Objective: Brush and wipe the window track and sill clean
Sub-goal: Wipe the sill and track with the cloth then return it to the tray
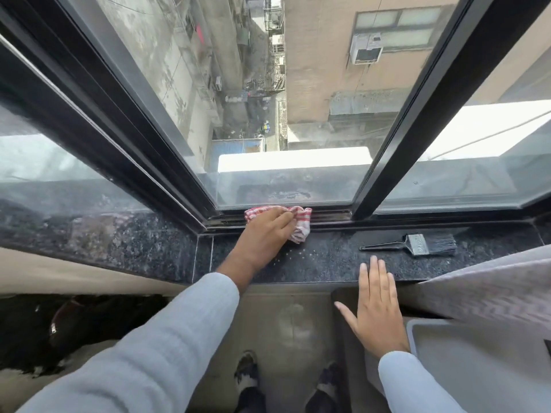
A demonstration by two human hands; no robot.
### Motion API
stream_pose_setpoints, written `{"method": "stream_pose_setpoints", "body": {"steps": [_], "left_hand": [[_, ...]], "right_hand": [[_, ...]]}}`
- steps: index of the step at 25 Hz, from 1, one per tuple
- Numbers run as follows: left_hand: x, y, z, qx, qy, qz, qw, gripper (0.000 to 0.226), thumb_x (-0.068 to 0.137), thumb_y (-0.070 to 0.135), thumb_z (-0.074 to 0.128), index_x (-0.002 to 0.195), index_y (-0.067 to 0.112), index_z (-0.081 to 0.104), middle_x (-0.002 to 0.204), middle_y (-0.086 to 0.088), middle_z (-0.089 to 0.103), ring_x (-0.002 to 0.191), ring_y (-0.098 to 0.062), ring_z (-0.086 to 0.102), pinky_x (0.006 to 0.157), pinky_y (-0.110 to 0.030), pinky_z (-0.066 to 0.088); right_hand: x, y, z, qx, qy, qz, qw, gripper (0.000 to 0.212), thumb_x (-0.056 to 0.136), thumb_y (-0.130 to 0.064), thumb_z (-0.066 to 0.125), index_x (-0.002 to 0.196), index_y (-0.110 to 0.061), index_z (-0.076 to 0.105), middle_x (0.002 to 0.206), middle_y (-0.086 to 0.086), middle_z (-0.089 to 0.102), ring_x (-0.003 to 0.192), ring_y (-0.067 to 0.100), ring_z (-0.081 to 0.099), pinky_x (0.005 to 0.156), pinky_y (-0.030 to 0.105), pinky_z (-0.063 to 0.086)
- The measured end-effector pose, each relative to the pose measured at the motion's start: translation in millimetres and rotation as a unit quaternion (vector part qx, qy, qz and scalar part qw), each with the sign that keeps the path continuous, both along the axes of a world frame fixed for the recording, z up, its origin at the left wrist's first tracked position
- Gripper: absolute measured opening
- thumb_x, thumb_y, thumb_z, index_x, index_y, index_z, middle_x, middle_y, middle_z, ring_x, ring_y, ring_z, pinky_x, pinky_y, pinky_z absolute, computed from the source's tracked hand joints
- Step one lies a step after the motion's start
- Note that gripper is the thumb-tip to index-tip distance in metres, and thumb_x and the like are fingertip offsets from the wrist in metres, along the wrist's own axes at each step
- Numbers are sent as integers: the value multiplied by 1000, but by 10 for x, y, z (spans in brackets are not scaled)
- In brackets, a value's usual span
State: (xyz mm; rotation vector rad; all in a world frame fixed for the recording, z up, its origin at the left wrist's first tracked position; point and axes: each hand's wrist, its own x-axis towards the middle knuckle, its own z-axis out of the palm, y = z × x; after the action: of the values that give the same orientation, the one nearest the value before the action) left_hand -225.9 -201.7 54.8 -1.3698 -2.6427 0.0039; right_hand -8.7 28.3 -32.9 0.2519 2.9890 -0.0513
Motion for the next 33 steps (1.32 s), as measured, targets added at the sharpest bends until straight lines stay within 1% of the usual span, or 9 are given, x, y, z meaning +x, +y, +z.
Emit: {"method": "stream_pose_setpoints", "body": {"steps": [4,10,12,14,17,20,26,29,33], "left_hand": [[98,-920,23,21,-29,193,981,46,72,-11,79,116,1,76,121,-17,75,112,-40,69,93,-50,60],[162,-642,-85,150,-83,369,914,47,76,-19,65,118,1,75,123,-16,73,117,-38,66,107,-43,45],[214,-406,-90,151,-117,363,912,52,77,-20,62,124,0,72,129,-19,71,121,-39,64,109,-48,49],[287,-18,-52,138,-139,308,931,56,73,-22,63,124,-1,71,127,-20,71,119,-40,66,104,-52,54],[294,706,44,146,-167,231,947,53,66,-22,70,115,-2,75,114,-20,76,103,-40,72,87,-49,63],[338,1235,159,127,-190,186,956,43,73,-14,72,113,1,76,111,-17,77,100,-38,71,81,-44,62],[107,890,230,79,-177,70,979,30,73,-13,69,98,0,77,112,-16,76,104,-39,68,79,-48,62],[5,169,164,78,-121,120,982,34,65,-19,68,90,2,75,108,-15,76,101,-37,70,80,-47,62],[-36,-765,106,94,-101,282,950,44,68,-21,66,105,3,75,116,-17,74,110,-37,66,98,-47,52]], "right_hand": [[-4,12,-34,12,6,0,1000,106,95,-75,34,164,3,13,176,28,6,164,42,8,130,61,25],[-31,32,-69,8,3,5,1000,111,94,-79,35,166,0,4,177,26,0,165,41,2,131,60,20],[-33,48,-78,0,6,1,1000,112,94,-80,36,166,-1,4,177,25,-1,165,40,2,132,59,18],[-42,55,-62,-8,3,1,1000,112,94,-81,36,166,-1,4,177,24,-1,165,40,2,132,59,17],[-55,81,-27,-14,3,3,1000,111,94,-81,35,166,-2,4,177,23,-2,166,38,0,133,57,13],[-67,106,8,-20,7,-3,1000,110,94,-80,36,167,-4,2,178,21,-3,166,37,-1,132,55,10],[-93,121,73,-11,0,0,1000,108,96,-80,31,166,-3,2,178,22,-3,166,37,-1,133,57,19],[-96,125,108,-2,-9,0,1000,109,95,-80,30,166,-2,3,177,23,-2,165,38,1,132,58,21],[-116,126,136,5,-15,0,1000,111,95,-81,31,166,-2,2,177,24,-2,165,39,1,132,58,21]]}}
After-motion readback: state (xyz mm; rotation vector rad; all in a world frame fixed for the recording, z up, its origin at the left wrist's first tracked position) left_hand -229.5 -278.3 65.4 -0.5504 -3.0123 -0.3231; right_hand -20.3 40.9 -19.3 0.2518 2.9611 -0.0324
